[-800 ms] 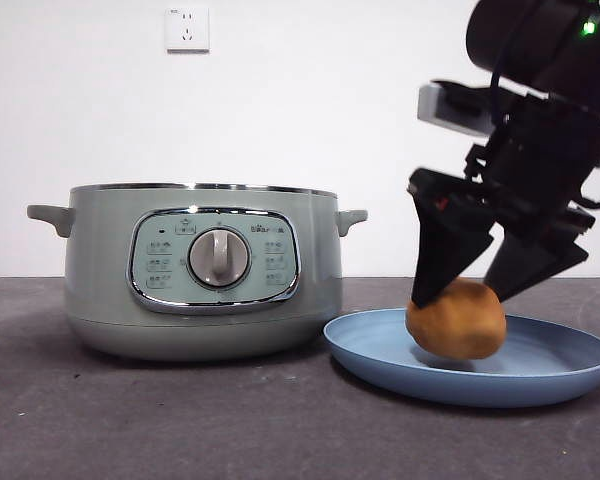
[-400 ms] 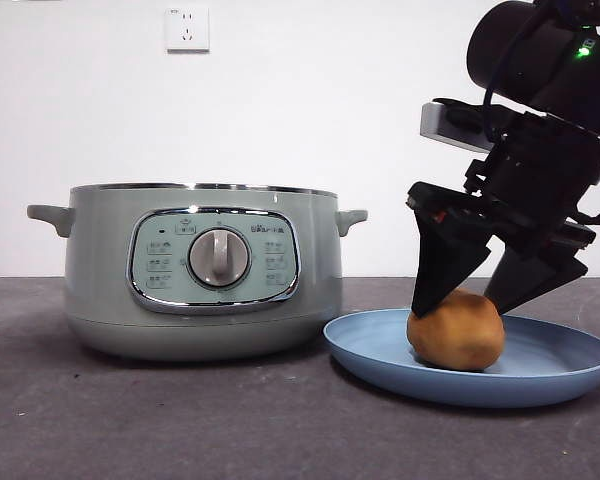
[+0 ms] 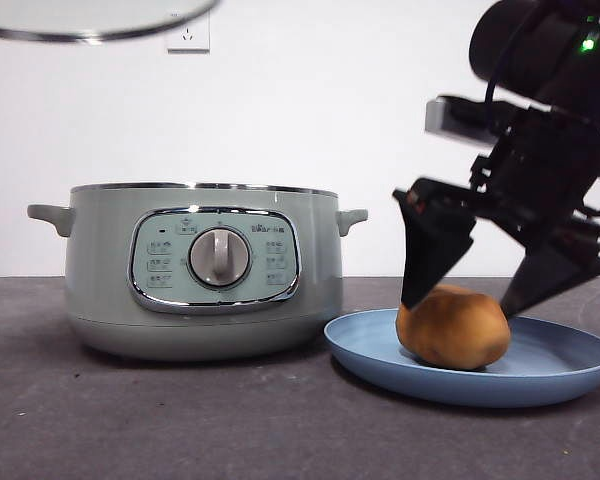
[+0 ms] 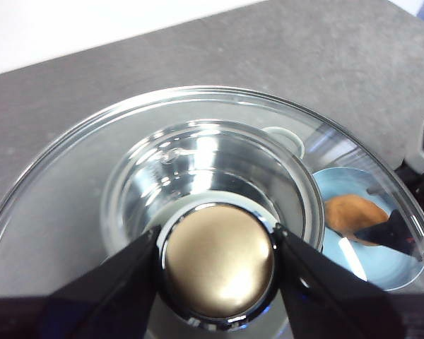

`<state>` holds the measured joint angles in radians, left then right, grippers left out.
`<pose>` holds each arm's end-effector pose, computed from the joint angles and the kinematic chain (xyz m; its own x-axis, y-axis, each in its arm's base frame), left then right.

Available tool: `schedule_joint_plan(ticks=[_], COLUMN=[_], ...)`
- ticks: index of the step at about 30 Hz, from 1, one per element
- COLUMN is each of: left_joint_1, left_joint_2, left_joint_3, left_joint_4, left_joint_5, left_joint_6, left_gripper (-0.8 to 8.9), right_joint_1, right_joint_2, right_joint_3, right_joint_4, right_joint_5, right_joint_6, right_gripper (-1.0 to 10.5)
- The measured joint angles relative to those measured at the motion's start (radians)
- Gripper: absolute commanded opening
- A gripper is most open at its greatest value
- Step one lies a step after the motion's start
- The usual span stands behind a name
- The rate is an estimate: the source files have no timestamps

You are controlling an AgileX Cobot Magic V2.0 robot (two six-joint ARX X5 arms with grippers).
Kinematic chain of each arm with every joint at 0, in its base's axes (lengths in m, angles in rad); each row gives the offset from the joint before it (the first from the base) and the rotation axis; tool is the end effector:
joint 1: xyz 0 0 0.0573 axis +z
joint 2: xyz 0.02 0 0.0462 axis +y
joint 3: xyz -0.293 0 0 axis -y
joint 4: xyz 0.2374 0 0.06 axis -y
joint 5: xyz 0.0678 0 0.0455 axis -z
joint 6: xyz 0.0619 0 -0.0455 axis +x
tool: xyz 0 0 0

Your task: Take the potato out from the steamer,put the potato on the plate,close the lid

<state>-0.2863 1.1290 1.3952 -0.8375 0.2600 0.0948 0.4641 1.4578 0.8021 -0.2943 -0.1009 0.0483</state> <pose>0.2021 -0.0761 0.4197 0.7072 -0.4762 -0.5226 0.5273 0.8476 -0.0588 0.2538 0.1340 0.1922 0.4724 0.3491 -0.8093 -0.4620 0.8800 0.1099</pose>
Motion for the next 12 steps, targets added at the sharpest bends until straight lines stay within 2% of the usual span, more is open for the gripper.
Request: schedule_joint_plan(ticks=[12], left_joint_1=[-0.093], left_joint_2=[0.244], left_joint_3=[0.0], left_joint_4=[0.212], left_joint_5=[-0.008], left_joint_6=[0.028], left_gripper=[-0.09], right_joint_1=[0.0], right_joint_2=[-0.353], right_joint_3=[0.001], right_joint_4=[-0.056], right_joint_5=[0.002], right_joint_6=[0.02], right_gripper=[6.0])
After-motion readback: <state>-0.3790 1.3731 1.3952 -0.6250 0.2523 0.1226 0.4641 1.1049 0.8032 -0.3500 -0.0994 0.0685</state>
